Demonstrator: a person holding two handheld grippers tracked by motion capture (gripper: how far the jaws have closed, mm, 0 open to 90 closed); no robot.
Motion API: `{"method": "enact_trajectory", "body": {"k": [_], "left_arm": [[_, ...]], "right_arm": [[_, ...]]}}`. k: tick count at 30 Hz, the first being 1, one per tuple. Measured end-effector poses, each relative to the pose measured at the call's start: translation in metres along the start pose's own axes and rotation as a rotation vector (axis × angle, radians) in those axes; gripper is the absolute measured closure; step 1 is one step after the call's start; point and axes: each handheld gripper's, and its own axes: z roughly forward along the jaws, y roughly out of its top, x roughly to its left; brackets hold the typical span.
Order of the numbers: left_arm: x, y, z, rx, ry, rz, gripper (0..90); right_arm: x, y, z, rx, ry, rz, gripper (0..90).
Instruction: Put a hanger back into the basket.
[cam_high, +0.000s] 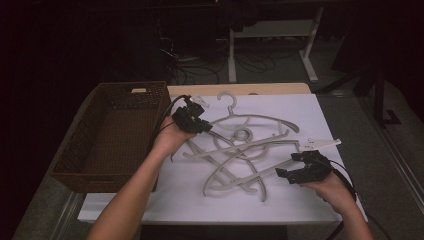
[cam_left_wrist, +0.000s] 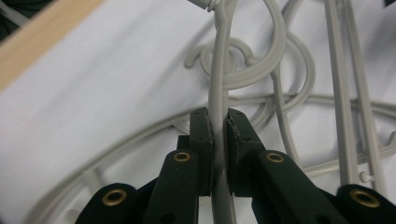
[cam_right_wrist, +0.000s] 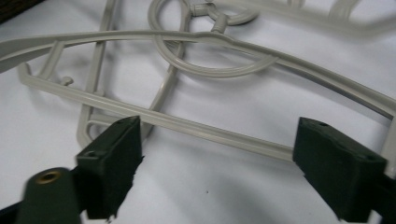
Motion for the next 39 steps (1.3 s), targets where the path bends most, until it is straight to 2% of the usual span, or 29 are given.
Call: {"method": "enact_trajectory", "body": {"k": [2,6,8,12,16,23,33,39], "left_arm": [[0.002,0.005,-0.012,-0.008,0.011,0.0,82.7],[0.009,0.011,-0.037,-0.028,0.031,-0.001,82.8],[0.014,0.011,-0.049,-0.044,0.034,-0.008,82.8],[0.026,0.006,-0.073,-0.069,0.041,-0.026,82.8],[0.038,-0.006,-0.096,-0.094,0.067,-0.04,82.8],[0.061,-0.04,-0.137,-0.131,0.132,-0.091,82.9],[0.099,-0.102,-0.199,-0.167,0.259,-0.213,82.9],[0.12,-0.143,-0.227,-0.179,0.32,-0.288,82.9]], "right_arm": [[0.001,-0.001,0.003,0.004,-0.024,-0.009,11.5],[0.003,-0.002,0.008,-0.008,-0.025,-0.006,0.9],[0.003,-0.003,0.01,-0.011,-0.028,-0.012,0.0],[0.006,-0.004,0.013,-0.016,-0.043,-0.027,0.0],[0.007,-0.004,0.016,-0.015,-0.053,-0.034,0.0],[0.007,-0.005,0.019,-0.017,-0.07,-0.033,0.0],[0.004,-0.007,0.02,-0.014,-0.08,-0.017,0.0],[0.003,-0.007,0.02,-0.015,-0.085,-0.015,0.0]]}}
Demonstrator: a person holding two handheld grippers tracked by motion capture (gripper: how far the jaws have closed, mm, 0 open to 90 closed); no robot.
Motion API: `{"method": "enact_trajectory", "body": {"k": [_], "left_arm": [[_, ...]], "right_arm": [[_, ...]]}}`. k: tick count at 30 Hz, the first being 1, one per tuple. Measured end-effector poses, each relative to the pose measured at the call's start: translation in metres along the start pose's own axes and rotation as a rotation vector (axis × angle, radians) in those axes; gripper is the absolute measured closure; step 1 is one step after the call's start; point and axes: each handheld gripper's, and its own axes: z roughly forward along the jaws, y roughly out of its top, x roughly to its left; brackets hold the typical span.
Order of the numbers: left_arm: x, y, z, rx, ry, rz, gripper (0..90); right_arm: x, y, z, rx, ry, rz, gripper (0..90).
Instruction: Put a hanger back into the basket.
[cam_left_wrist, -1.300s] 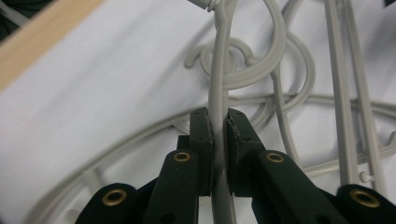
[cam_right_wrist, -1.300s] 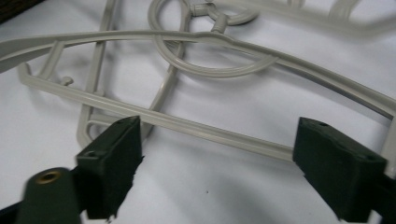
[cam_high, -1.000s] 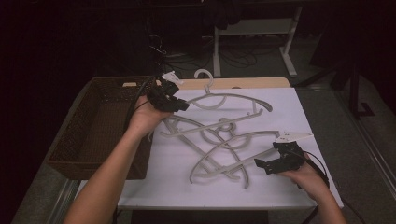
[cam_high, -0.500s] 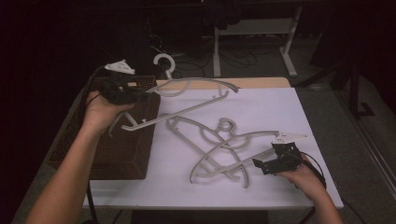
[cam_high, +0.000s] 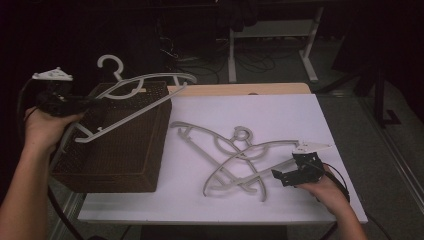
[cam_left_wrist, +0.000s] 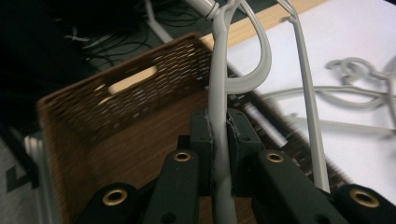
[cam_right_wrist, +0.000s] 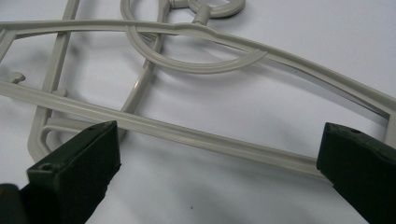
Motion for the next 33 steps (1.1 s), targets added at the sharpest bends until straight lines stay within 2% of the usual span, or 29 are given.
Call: {"method": "enact_trajectory", "body": {"k": [2,7,13,17,23,25,30,33], "left_arm": [[0.011,-0.009,-0.005,-0.003,0.017,-0.025,82.9],[0.032,-0.03,-0.015,0.015,0.074,-0.055,82.9],[0.047,-0.049,-0.018,0.056,0.134,-0.076,82.9],[0.048,-0.056,-0.003,0.095,0.148,-0.069,82.8],[0.045,-0.065,0.025,0.12,0.141,-0.078,82.8],[0.044,-0.068,0.034,0.134,0.154,-0.071,82.8],[0.041,-0.077,0.054,0.165,0.142,-0.083,82.5],[0.041,-0.082,0.059,0.167,0.13,-0.096,81.7]], "right_arm": [[0.0,0.0,0.0,0.002,-0.002,0.003,0.0],[0.0,0.0,0.0,0.002,-0.005,0.003,0.0],[-0.001,0.0,-0.001,0.001,-0.009,0.004,0.0],[-0.001,0.0,-0.001,0.001,-0.011,0.006,0.0],[-0.001,0.0,-0.001,0.0,-0.009,0.006,0.0],[-0.001,0.0,-0.002,-0.002,-0.01,0.009,0.0],[-0.001,0.0,-0.003,-0.005,-0.009,0.008,0.0],[-0.001,0.0,-0.003,-0.006,-0.008,0.008,0.0]]}}
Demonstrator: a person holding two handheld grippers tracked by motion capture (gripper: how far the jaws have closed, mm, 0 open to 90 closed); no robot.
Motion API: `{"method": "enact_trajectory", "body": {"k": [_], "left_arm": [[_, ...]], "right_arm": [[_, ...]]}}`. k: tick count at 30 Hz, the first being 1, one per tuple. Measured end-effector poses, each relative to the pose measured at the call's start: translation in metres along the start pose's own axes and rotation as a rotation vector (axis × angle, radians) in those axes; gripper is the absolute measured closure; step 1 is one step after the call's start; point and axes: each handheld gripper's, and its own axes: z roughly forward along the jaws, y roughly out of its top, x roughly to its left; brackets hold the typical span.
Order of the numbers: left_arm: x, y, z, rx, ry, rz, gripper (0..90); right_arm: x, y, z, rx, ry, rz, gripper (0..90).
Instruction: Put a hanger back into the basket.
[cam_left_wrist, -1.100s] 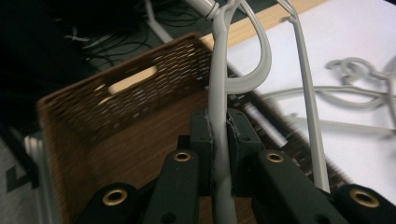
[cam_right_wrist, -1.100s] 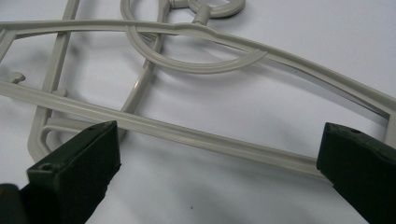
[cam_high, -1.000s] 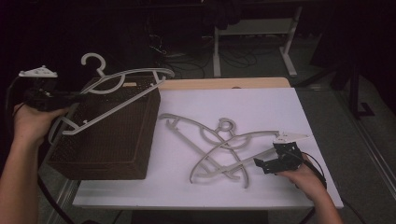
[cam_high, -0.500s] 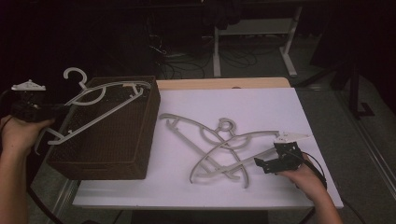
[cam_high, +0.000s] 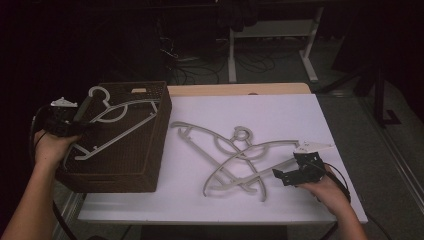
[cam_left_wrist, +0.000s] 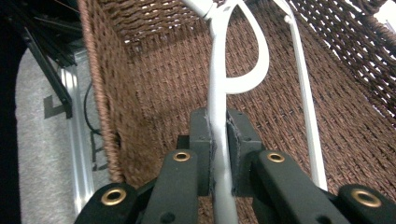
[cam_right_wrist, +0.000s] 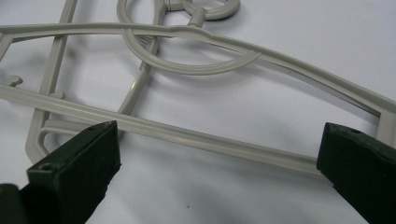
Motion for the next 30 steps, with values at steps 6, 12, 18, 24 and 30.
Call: {"method": "enact_trajectory", "body": {"k": [6,12,18,24,30], "left_arm": [[0.005,-0.001,-0.004,-0.03,-0.007,-0.028,62.5],[0.0,0.003,-0.011,-0.095,-0.095,-0.062,47.4],[-0.013,0.007,-0.012,-0.16,-0.22,-0.066,38.8],[-0.034,0.016,-0.01,-0.209,-0.336,-0.049,32.3],[-0.064,0.028,-0.008,-0.241,-0.416,-0.004,28.4]], "right_arm": [[0.0,0.001,-0.001,-0.002,0.0,-0.001,0.0],[0.001,0.002,-0.001,-0.011,0.001,-0.009,0.0],[0.002,0.002,-0.001,-0.009,0.004,-0.01,0.0],[0.002,0.002,-0.001,-0.008,0.005,-0.014,0.0],[0.002,0.003,-0.001,-0.007,0.005,-0.016,0.0]]}}
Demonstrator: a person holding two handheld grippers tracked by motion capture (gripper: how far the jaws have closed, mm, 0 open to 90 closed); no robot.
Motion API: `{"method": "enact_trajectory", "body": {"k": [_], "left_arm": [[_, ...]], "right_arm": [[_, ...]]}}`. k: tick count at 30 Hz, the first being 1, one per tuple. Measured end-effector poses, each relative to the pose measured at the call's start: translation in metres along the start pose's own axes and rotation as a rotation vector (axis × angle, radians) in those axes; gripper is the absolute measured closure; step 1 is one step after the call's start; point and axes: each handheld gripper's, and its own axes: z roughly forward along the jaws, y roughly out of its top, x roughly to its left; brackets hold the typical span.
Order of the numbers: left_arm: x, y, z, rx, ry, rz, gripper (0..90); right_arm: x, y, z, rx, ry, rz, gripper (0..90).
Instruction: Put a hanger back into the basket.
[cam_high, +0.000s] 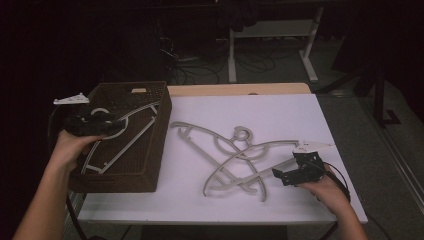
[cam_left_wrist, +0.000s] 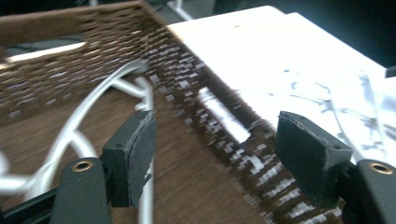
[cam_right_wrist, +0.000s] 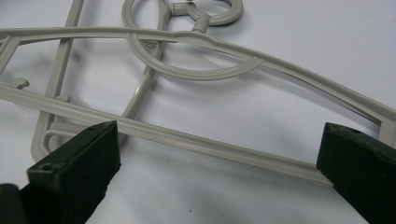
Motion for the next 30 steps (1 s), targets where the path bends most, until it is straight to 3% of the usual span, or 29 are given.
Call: {"method": "enact_trajectory", "body": {"k": [17,24,30], "left_arm": [[-0.086,0.026,0.062,-0.027,-0.198,0.103,21.6],[-0.119,0.029,0.091,-0.017,-0.245,0.131,22.1],[-0.147,0.022,0.118,0.007,-0.265,0.141,23.1]], "right_arm": [[0.004,0.002,0.001,0.002,0.014,-0.011,0.0],[0.005,0.003,0.001,0.005,0.016,-0.016,0.0],[0.007,0.003,0.002,0.008,0.02,-0.019,0.0]]}}
